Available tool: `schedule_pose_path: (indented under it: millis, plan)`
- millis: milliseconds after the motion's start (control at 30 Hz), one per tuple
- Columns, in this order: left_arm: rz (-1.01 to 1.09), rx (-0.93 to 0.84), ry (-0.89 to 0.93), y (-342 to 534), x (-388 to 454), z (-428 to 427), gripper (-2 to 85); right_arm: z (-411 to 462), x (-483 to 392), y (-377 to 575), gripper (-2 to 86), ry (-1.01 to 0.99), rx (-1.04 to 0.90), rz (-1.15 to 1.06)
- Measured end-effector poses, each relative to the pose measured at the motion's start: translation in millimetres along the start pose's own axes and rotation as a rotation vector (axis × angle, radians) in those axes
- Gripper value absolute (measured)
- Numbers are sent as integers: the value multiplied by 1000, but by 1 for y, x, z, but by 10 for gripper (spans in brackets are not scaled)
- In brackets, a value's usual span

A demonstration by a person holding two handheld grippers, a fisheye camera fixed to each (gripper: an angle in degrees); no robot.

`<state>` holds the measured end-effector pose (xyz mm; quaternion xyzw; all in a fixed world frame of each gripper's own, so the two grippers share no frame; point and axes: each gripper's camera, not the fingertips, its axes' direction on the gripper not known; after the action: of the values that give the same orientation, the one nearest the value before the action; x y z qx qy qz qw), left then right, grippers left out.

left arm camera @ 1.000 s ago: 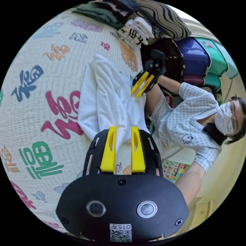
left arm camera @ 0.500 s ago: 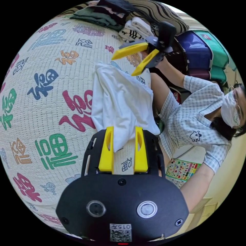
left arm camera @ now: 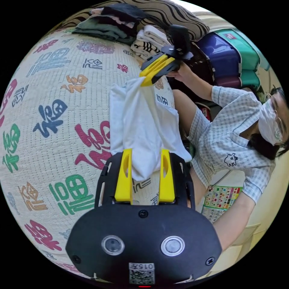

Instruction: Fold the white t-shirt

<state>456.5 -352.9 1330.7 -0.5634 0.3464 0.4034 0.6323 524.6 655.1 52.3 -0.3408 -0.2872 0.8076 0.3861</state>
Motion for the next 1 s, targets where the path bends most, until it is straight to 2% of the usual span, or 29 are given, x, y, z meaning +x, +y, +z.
schedule_pose_path:
  millis: [67, 133, 200, 267, 333, 400, 467, 600, 800, 933, 1000]
  plan:
    - [17, 117, -7, 3, -4, -14, 134, -12, -11, 10, 6, -43, 46, -39]
    - [43, 143, 38, 5, -6, -15, 138, -30, -26, 21, 5, -67, 106, -84]
    - [53, 56, 82, 1, -7, -3, 139, -40, -36, 27, 5, -68, 135, -120]
    - [81, -127, 215, -2, -4, 25, 128, -47, -41, 29, 5, -71, 150, -139]
    - [70, -258, 275, 3, -4, 44, 105, -48, -39, 31, 5, -30, 140, -134]
    - [16, -319, 268, 13, -10, 53, 71, -43, -31, 32, 6, -5, 111, -100]
    - [-65, -282, 278, 27, -24, 44, 34, -32, -18, 33, 7, 8, 75, -55]
    - [-207, -211, 311, 48, -49, 29, 21, 6, 19, 31, 15, 51, -25, 63]
    - [-212, -334, 240, 62, -50, 53, 28, 37, 43, 32, 63, 10, -47, 121]
    - [-206, -149, 321, 102, -36, 33, 64, 19, 40, 71, 96, 82, -8, 150]
    - [-254, -81, 300, 130, -30, 24, 81, 14, 35, 95, 97, 39, -21, 134]
